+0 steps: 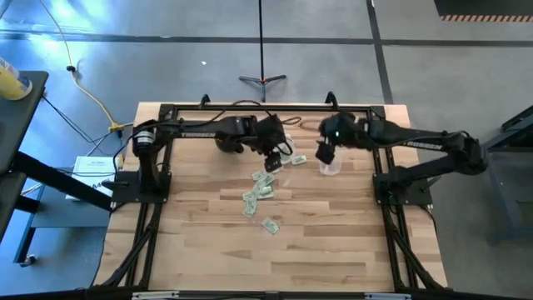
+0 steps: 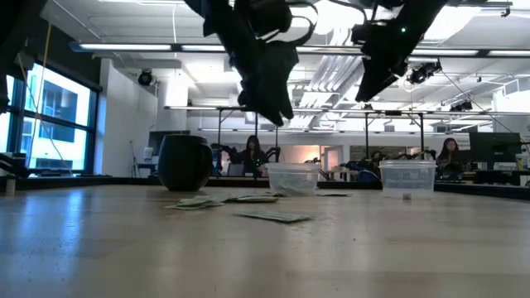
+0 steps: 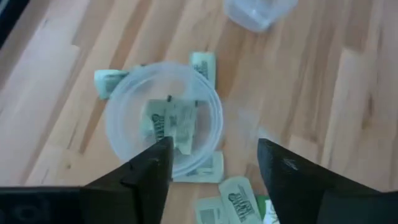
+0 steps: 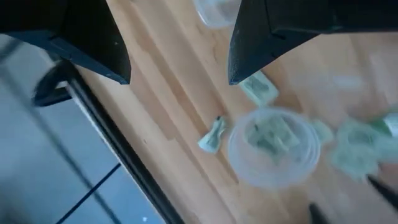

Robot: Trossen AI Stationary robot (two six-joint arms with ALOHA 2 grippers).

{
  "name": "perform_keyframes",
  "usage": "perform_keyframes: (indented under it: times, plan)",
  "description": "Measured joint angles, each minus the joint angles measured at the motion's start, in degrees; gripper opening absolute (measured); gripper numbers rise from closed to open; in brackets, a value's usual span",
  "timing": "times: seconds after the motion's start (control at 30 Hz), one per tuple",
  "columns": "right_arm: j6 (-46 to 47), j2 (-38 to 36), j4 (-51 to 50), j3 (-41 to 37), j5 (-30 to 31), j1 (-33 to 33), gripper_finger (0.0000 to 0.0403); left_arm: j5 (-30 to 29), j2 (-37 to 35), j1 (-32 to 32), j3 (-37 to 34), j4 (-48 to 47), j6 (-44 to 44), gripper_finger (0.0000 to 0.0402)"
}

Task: Pick and place items into bin
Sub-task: Put the light green stevia packet into the left transparent bin

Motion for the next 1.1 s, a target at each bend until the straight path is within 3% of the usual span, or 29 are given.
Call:
perform_keyframes:
  times: [0.13, 0.27, 0.4, 0.5, 0.67, 0.83, 1.0, 1.1]
  plan:
    - [0.86, -0.01, 1.05, 0.0, -6.61, -7.66, 0.0259, 1.7, -0.46, 3.81, -0.04, 4.4, 2.83, 0.0225]
    - [2.15, -0.26, -1.57, 0.0, -8.51, -11.83, 0.0259, 3.51, 1.56, 8.14, 0.0, 15.78, 7.98, 0.0202]
    - [3.12, -0.41, -3.62, 0.0, -9.15, -12.08, 0.0259, 13.45, 3.27, 14.73, 2.1, 20.34, 3.86, 0.0189]
    - [3.16, -0.4, -3.83, 0.0, -8.55, -11.59, 0.0259, 16.43, 6.73, 18.89, 6.15, 17.34, -3.01, 0.0181]
    - [6.7, 0.24, -2.48, 0.0, -6.35, -11.4, 0.0259, 19.26, 11.73, 19.62, 12.21, 11.42, -4.66, 0.0167]
    - [15.46, 6.77, 4.11, 0.0, -17.52, -14.01, 0.0257, 18.97, 13.78, 18.59, 13.16, 4.78, -1.28, 0.0152]
    - [18.9, 14.4, 11.91, 0.01, -20.27, -14.37, 0.0239, 15.22, 14.57, 16.01, 13.12, -3.75, 2.7, 0.0138]
    - [19.73, 18.57, 14.25, 0.0, -22.55, -14.36, 0.022, 12.93, 14.62, 14.68, 12.74, -3.97, 3.48, 0.0132]
